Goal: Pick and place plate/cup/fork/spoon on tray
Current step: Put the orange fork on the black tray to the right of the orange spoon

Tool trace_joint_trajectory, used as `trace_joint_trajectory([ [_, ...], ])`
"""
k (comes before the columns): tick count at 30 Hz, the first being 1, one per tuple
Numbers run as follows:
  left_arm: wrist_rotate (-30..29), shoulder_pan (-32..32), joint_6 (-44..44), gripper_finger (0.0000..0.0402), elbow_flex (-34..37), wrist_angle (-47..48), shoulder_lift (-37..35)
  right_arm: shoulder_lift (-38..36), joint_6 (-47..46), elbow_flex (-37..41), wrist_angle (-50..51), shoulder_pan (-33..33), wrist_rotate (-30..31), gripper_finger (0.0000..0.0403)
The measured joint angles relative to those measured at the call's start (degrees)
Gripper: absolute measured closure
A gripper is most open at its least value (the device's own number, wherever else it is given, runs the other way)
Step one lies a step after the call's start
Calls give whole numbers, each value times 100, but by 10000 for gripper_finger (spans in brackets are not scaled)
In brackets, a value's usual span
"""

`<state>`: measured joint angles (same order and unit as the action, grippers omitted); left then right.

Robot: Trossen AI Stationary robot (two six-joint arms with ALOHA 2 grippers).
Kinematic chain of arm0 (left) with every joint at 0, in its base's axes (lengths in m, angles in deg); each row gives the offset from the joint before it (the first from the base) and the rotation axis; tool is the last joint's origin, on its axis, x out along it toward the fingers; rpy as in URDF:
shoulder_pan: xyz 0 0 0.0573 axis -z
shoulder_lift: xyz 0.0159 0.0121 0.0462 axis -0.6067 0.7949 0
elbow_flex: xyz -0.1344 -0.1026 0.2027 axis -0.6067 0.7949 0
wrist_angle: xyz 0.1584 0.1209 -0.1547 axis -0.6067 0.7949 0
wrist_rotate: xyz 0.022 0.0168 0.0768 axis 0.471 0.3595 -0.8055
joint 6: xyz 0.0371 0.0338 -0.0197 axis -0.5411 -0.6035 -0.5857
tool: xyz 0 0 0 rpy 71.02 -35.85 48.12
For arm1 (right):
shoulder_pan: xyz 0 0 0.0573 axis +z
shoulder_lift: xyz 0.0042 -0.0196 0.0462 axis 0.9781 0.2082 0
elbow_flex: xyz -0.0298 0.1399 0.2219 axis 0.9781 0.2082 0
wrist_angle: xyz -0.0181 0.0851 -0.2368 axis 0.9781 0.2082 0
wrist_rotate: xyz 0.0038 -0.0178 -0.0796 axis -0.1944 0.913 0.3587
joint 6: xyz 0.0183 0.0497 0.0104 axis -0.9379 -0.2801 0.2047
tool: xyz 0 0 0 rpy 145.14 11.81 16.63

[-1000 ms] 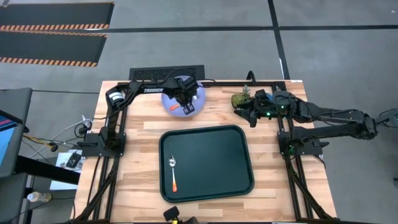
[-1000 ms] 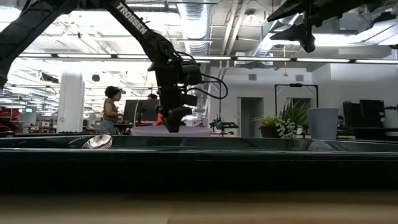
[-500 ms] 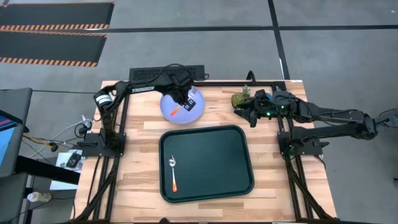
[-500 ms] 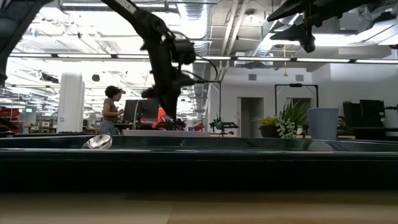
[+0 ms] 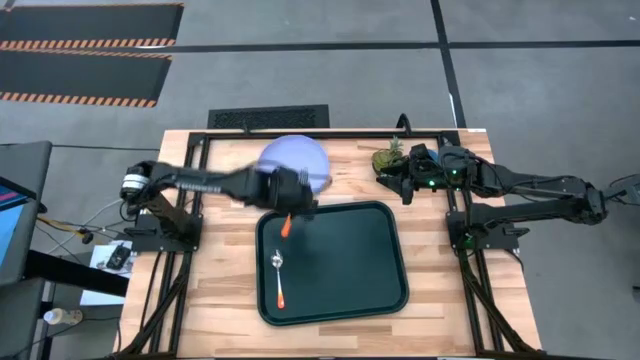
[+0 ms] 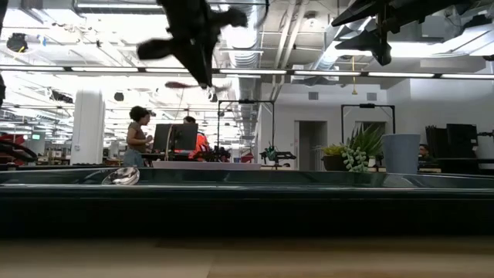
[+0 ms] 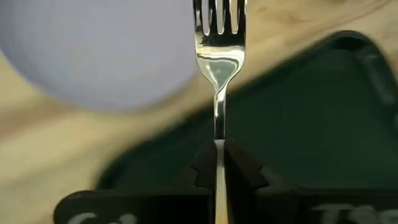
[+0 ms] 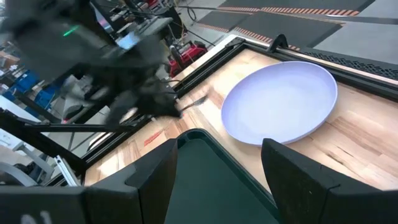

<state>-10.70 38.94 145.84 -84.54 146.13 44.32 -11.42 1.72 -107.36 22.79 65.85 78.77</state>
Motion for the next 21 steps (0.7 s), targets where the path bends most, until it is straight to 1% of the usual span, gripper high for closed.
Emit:
trace_joint_trajectory([
  [5,-651,1115,1972,401,-2,40,189,0,-2,0,11,12,-21,143],
  [7,-641,1435,2565,401,-2,142,377,0,-2,0,11,12,-21,143],
  [9,-499,1689,3033,401,-2,103,589,0,-4,0,17,12,-21,143],
  [12,-323,2003,3598,401,-2,-50,896,0,-18,-2,40,10,-31,143],
  [15,-286,2209,4053,401,-2,-303,1119,0,-20,-2,92,9,-113,143],
  [21,-206,2382,4419,401,-13,-465,1381,0,-18,-2,89,9,-150,143],
])
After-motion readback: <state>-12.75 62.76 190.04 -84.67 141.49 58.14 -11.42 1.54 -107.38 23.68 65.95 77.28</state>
